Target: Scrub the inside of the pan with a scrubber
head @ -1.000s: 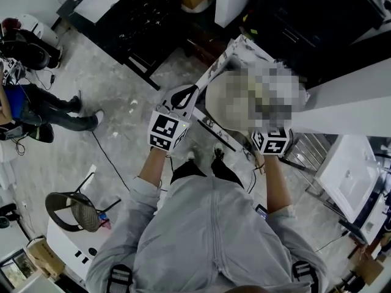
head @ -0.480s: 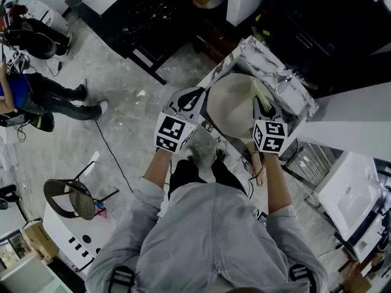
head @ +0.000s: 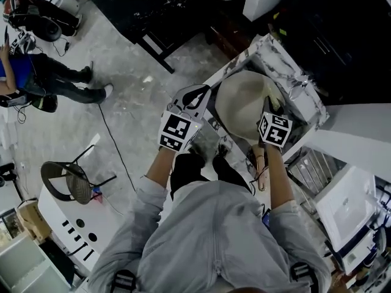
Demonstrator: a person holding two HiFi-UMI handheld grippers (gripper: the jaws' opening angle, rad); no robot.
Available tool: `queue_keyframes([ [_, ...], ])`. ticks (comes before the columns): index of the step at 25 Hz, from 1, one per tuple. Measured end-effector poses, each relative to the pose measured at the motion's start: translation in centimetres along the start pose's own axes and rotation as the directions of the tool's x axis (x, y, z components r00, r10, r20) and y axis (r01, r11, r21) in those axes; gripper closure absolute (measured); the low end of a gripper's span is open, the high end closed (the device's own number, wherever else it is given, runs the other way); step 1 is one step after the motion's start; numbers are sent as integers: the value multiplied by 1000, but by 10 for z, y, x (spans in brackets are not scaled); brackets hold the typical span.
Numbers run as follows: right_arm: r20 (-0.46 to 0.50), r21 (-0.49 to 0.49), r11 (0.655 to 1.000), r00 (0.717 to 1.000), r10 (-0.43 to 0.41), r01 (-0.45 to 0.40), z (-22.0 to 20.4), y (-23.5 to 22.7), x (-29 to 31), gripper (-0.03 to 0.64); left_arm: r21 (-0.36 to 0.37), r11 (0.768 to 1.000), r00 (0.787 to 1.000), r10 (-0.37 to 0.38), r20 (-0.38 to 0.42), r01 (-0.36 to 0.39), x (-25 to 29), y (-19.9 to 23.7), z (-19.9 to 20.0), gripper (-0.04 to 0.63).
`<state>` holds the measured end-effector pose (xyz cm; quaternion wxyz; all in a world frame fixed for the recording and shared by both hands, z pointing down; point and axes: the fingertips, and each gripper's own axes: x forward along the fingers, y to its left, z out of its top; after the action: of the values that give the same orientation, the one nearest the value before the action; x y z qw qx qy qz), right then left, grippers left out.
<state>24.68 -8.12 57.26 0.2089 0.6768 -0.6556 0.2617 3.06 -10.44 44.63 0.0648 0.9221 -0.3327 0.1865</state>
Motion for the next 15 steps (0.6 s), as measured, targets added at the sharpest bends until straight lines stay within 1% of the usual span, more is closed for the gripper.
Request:
queue_keyframes([
  [5,-24,4,999,999,-43,44,-8,-11,14,531,-12,1000,1000,28,-2,-28,-1,7,-8,572],
  [10,-55,-16,996,995,-89,88,-17,-18,29,531,-33,999,999,38,-19,-38,1,7,-18,571],
  [15,-67,-19,994,991,-112,111,-20,-21,39,531,-44,998,999,42,-24,-43,3,9,-22,571],
])
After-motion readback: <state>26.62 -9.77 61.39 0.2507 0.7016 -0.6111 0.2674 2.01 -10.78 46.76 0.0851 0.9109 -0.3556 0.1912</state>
